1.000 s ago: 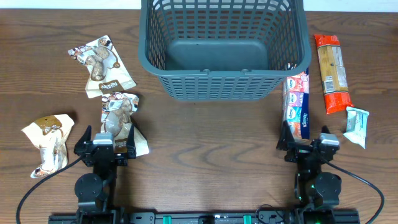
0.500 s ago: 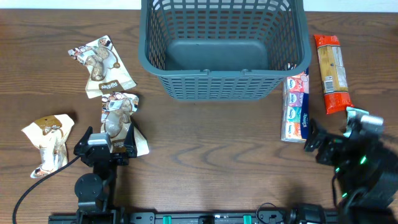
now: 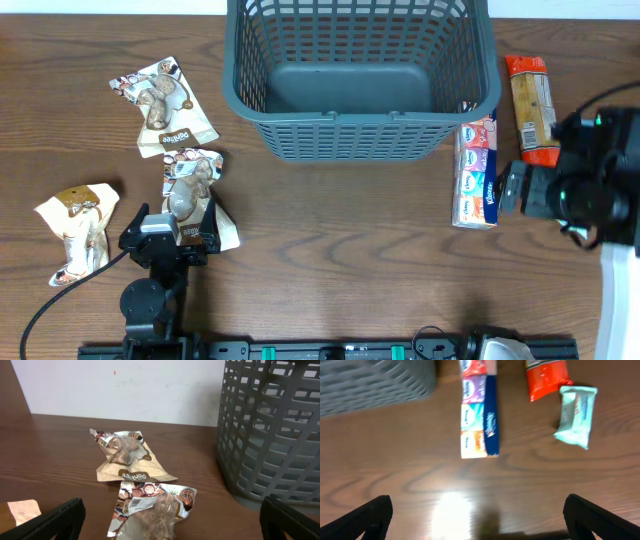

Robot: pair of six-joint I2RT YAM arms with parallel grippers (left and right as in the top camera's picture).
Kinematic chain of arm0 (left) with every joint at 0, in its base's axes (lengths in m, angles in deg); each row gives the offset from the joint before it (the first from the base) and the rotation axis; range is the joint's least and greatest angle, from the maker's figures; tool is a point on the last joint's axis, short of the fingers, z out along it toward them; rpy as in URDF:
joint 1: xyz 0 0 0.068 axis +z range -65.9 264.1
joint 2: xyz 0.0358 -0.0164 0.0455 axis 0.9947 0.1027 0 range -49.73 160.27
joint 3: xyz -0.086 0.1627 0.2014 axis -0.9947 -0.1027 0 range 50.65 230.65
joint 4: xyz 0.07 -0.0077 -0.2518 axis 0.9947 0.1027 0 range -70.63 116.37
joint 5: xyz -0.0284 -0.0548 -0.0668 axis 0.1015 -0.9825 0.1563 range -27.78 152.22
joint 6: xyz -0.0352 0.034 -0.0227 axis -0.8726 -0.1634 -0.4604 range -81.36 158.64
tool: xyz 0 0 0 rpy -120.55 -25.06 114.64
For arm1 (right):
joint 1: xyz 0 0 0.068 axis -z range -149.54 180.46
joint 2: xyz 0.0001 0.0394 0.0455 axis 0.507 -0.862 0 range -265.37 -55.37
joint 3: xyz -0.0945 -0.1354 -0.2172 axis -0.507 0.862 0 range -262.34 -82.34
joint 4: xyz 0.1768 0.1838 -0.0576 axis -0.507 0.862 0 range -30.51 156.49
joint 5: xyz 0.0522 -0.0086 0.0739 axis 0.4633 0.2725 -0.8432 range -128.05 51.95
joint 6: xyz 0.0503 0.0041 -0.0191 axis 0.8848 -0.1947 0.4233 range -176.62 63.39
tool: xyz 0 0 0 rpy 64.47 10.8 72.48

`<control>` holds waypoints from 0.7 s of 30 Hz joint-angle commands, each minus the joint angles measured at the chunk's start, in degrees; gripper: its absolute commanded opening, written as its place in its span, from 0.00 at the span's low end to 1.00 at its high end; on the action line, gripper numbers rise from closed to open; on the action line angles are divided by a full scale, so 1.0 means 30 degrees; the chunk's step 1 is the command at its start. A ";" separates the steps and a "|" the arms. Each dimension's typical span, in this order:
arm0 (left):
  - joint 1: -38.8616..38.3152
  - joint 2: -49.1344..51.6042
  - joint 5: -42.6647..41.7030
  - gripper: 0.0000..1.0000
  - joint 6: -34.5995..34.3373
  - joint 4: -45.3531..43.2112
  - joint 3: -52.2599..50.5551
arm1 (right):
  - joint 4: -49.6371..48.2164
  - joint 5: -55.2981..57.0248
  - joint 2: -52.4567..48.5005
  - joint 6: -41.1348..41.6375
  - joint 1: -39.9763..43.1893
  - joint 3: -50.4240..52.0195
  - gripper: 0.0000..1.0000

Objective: Pack container
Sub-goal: 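Move right gripper over the Kleenex tissue pack and lower onto it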

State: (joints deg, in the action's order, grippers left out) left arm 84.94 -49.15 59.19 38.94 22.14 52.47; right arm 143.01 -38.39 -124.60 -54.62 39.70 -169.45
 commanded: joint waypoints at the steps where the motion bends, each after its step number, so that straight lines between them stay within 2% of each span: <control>1: -0.0095 -0.0117 -0.0073 0.99 -0.0211 0.0321 -0.0517 | -0.0517 0.0954 -0.1042 -0.1545 0.0495 -0.0401 0.99; 7: -0.0095 -0.0117 -0.0073 0.98 -0.0211 0.0255 -0.0510 | -0.1297 -0.0532 -0.2878 -0.4226 0.1282 -0.0401 0.99; 21: -0.0095 -0.0117 -0.0073 0.99 -0.0204 0.0270 -0.0510 | -0.4240 -0.0692 -0.7053 -0.4269 0.1661 -0.0379 0.99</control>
State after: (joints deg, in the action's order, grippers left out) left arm 84.94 -49.15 59.19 38.61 22.12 52.47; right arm 130.84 -39.83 -143.57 -66.37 44.18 -169.62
